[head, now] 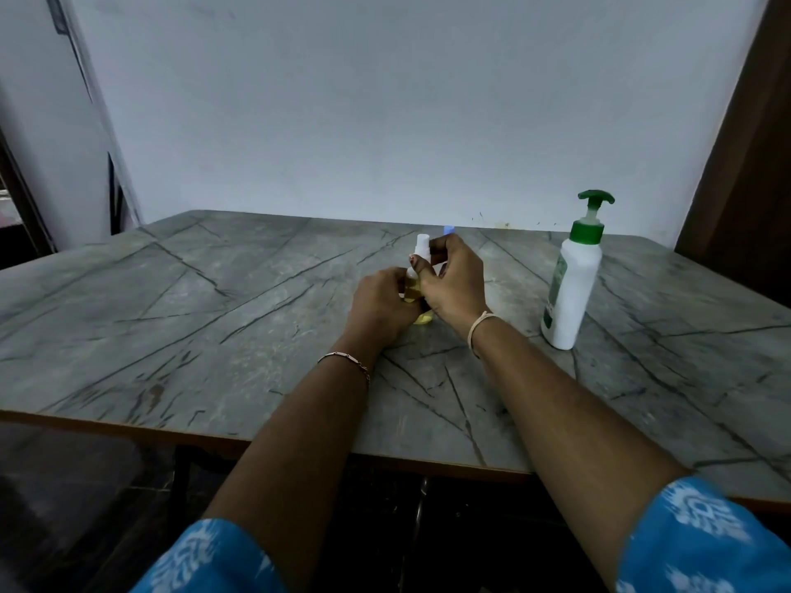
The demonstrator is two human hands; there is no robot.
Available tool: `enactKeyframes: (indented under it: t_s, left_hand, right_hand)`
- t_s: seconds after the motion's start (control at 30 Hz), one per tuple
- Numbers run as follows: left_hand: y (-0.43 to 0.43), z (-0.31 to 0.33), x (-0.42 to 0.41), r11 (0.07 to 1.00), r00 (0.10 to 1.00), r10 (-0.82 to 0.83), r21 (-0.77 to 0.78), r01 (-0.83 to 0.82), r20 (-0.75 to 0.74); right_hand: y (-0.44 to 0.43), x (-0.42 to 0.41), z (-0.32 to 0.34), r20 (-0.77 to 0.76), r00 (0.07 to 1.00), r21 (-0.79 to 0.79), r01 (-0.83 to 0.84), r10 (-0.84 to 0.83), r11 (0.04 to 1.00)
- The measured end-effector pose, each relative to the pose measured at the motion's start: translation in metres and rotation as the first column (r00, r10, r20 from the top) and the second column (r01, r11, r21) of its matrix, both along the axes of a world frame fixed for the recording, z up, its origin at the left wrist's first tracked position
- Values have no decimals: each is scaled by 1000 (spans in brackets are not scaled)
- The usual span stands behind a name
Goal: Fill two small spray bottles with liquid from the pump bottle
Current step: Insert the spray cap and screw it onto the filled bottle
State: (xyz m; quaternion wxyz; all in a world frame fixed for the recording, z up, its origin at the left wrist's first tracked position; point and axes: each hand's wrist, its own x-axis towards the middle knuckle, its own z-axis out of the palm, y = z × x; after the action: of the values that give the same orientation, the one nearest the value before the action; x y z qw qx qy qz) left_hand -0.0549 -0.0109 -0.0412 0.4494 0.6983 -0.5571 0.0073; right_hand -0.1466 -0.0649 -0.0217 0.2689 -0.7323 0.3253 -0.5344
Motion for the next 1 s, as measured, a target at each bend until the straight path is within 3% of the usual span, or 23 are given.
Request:
enactKeyframes:
  t_s: [0.27, 0.5, 0.77, 1.0]
  left_hand:
    - [4, 0, -6, 998, 998, 64, -21, -65, -26]
    - [7, 1, -3, 992, 989, 123, -21, -125, -85]
    - [14, 1, 8, 944, 942, 329, 8, -329, -70]
    - [17, 4, 11, 914, 910, 405, 46, -402, -91]
  right_hand:
    - [1, -6, -4, 23, 1000, 54, -18, 17, 998]
    - [6, -7, -6, -58, 989, -103, 133, -139, 986]
    - [-1, -16, -6, 90, 963, -31, 256, -253, 966]
    - [0, -19, -7, 12, 960, 37, 279, -279, 960]
